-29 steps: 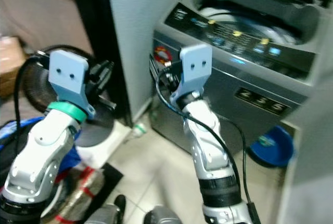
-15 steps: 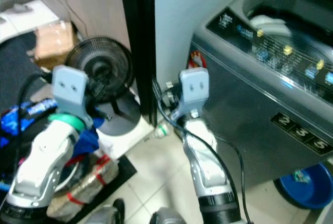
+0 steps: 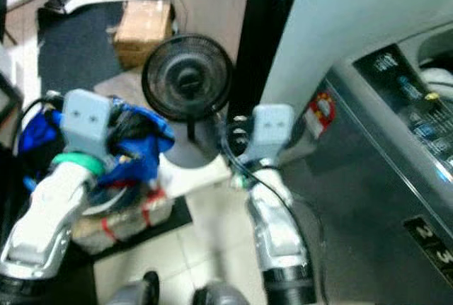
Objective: Clothes washing
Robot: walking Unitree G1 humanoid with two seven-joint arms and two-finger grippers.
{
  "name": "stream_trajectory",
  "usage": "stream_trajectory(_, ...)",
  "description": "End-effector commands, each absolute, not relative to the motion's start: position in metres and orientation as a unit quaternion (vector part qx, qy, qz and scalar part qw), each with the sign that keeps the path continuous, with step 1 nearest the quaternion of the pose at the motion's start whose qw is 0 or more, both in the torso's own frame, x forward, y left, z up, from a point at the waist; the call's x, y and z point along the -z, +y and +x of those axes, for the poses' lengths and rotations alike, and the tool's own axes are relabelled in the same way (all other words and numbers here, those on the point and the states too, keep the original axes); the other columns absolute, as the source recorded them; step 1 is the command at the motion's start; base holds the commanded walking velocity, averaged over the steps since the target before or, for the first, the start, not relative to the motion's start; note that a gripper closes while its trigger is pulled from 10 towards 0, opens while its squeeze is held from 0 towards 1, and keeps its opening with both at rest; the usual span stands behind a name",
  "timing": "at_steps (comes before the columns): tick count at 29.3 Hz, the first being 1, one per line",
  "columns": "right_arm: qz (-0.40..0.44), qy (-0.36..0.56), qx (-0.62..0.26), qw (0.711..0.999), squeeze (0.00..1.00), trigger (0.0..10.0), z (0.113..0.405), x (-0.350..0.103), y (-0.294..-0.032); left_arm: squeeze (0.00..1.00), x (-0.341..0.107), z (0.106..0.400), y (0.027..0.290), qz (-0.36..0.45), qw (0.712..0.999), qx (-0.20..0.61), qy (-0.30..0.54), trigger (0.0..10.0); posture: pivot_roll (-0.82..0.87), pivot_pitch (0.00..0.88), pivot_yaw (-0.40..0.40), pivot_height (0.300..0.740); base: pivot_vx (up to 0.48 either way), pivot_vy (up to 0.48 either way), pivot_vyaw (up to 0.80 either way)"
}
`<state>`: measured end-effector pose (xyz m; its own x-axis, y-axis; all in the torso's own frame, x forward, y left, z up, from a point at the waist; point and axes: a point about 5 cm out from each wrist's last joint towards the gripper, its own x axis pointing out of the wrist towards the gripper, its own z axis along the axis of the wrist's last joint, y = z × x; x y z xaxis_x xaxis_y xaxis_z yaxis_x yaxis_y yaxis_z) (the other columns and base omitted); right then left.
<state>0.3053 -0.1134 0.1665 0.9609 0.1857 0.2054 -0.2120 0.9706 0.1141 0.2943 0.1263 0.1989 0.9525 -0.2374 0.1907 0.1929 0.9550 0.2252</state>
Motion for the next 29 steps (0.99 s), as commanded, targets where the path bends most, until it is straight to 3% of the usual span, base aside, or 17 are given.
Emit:
stream_trajectory(1, 0.070, -0.084, -0.092, 0.990, 0.09, 10.0, 0.3044, -0.1593, -0.1174, 0.00, -0.1925, 0.2929, 0.1271, 0.113, 0.983, 0.111, -0.097, 10.0, 0.01, 0.093, 0.024, 0.740, 0.000, 0.000, 0.80)
stream_trajectory(18, 0.067, -0.085, -0.095, 0.990, 0.14, 10.0, 0.3052, -0.1593, -0.1164, 0.00, -0.1916, 0.2938, 0.1271, 0.114, 0.983, 0.106, -0.099, 10.0, 0.01, 0.094, 0.022, 0.740, 0.000, 0.000, 0.80)
stream_trajectory(21, 0.071, -0.085, -0.097, 0.989, 0.11, 10.0, 0.3051, -0.1596, -0.1159, 0.00, -0.1917, 0.2938, 0.1269, 0.114, 0.983, 0.105, -0.100, 10.0, 0.01, 0.094, 0.021, 0.740, 0.000, 0.000, 0.51)
stream_trajectory(22, 0.072, -0.085, -0.098, 0.989, 0.00, 10.0, 0.3052, -0.1597, -0.1160, 0.00, -0.1916, 0.2939, 0.1268, 0.114, 0.983, 0.105, -0.100, 10.0, 0.01, 0.092, 0.021, 0.740, 0.398, 0.266, 0.00)
stream_trajectory(29, 0.073, -0.084, -0.099, 0.989, 0.00, 10.0, 0.3054, -0.1591, -0.1161, 0.00, -0.1911, 0.2941, 0.1263, 0.114, 0.983, 0.106, -0.100, 10.0, 0.01, 0.090, 0.020, 0.740, 0.401, 0.263, 0.00)
